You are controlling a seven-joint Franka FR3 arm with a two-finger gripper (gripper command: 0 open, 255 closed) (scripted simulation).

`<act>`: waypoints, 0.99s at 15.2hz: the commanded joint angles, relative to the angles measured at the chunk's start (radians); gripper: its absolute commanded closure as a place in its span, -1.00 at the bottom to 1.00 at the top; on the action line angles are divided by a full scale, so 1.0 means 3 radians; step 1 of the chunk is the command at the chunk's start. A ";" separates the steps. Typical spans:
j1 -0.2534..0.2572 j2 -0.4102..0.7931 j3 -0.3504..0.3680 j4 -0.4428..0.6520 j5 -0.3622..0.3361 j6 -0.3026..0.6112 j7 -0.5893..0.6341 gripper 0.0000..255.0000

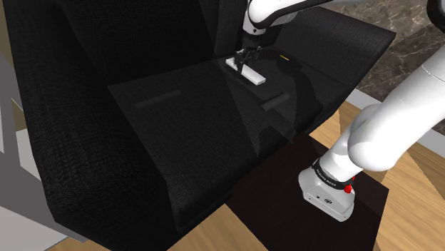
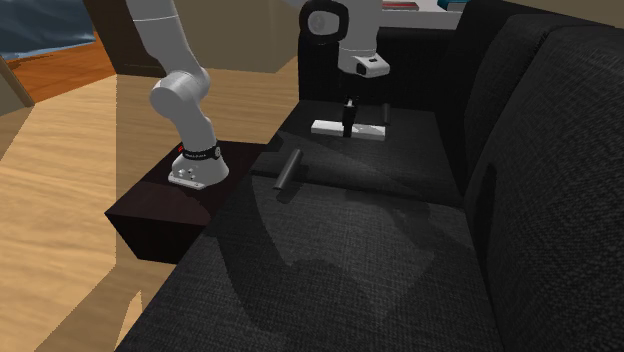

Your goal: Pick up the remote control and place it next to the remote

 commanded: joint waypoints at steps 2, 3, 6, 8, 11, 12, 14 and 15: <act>0.0117 -0.0030 0.0134 -0.0042 0.0005 0.0008 0.0254 1.00; 0.0157 -0.0033 0.0178 -0.0045 0.0009 0.0006 0.0336 1.00; 0.0274 -0.0024 0.0311 -0.0033 0.0024 -0.0002 0.0579 1.00; 0.0352 -0.0002 0.0400 -0.0006 0.0035 -0.0011 0.0739 1.00; 0.0469 0.0055 0.0528 0.0063 0.0050 -0.0028 0.0976 1.00; 0.0507 0.0080 0.0570 0.0094 0.0054 -0.0035 0.1054 1.00; 0.0585 0.0139 0.0652 0.0167 0.0060 -0.0051 0.1210 1.00; 0.0623 0.0173 0.0692 0.0209 0.0062 -0.0060 0.1288 1.00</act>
